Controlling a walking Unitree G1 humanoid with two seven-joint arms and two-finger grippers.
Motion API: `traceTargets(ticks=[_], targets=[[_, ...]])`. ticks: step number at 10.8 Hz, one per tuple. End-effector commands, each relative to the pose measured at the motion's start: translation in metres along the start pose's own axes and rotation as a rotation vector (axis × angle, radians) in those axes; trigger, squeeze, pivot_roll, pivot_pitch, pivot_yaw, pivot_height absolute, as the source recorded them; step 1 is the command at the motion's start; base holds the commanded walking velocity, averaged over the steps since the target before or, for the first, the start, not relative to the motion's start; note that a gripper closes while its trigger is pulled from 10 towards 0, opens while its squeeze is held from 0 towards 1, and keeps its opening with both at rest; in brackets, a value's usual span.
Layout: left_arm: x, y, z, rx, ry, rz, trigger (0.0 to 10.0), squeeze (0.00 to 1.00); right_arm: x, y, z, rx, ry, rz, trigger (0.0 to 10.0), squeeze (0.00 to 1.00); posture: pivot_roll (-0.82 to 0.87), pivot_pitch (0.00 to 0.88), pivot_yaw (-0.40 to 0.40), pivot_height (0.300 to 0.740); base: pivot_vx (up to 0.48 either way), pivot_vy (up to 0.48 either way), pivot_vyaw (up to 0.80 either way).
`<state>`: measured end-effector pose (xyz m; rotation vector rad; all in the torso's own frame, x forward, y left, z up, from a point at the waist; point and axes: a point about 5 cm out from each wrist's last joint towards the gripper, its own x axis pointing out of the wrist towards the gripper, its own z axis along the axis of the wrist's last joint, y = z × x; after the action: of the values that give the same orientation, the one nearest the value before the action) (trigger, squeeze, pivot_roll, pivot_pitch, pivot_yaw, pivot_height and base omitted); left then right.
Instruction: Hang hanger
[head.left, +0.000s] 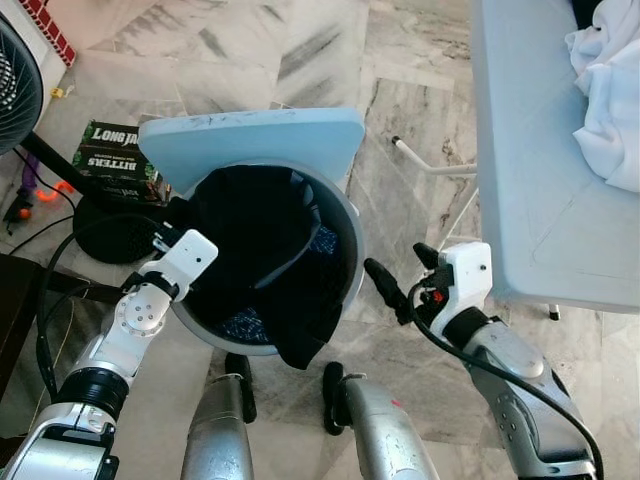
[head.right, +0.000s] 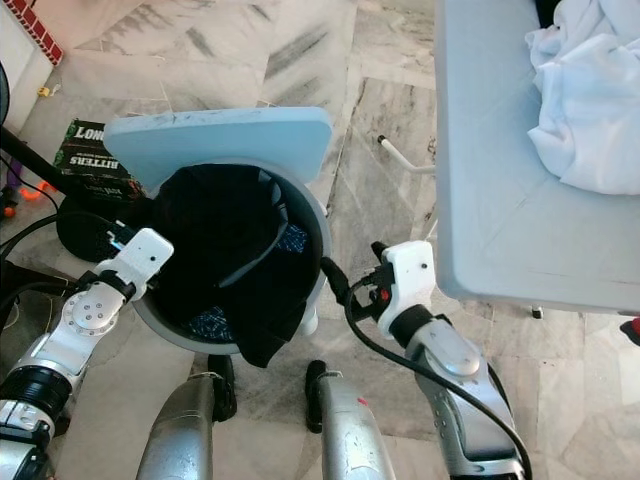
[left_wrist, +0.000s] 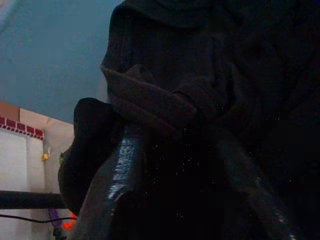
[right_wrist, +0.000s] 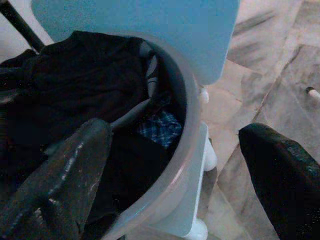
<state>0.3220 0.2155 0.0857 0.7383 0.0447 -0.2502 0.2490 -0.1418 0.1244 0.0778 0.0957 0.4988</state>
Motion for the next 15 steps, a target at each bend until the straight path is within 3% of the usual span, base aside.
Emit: traceTargets(ticks=[1, 5, 7, 9, 15], targets=[[-0.008, -0.006, -0.012, -0.003, 0.035, -0.011, 0.0, 0.0, -0.004, 0.005, -0.002, 0.012, 0.013, 0.023, 10.0, 0.0, -0.1, 0.428, -0.086, 0.74, 0.0, 0.0, 0.0], [-0.008, -0.004, -0.007, -0.003, -0.005, 0.015, 0.0, 0.0, -0.003, 0.004, -0.003, -0.001, 0.017, 0.016, 10.0, 0.0, -0.09, 0.433, -0.078, 0.74, 0.0, 0.0, 0.0], [-0.007, -0.007, 0.017, -0.01, -0.133, 0.031, 0.0, 0.0, -0.003, 0.005, -0.004, -0.003, 0.019, 0.015, 10.0, 0.0, -0.09, 0.435, -0.078, 0.74, 0.0, 0.0, 0.0], [-0.01, -0.009, 0.029, 0.008, -0.188, 0.04, 0.0, 0.0, -0.003, 0.005, -0.004, -0.006, 0.019, 0.013, 10.0, 0.0, -0.08, 0.436, -0.076, 0.74, 0.0, 0.0, 0.0], [-0.01, -0.009, 0.029, 0.008, -0.188, 0.04, 0.0, 0.0, -0.003, 0.005, -0.004, -0.006, 0.019, 0.013, 10.0, 0.0, -0.08, 0.436, -0.076, 0.74, 0.0, 0.0, 0.0]])
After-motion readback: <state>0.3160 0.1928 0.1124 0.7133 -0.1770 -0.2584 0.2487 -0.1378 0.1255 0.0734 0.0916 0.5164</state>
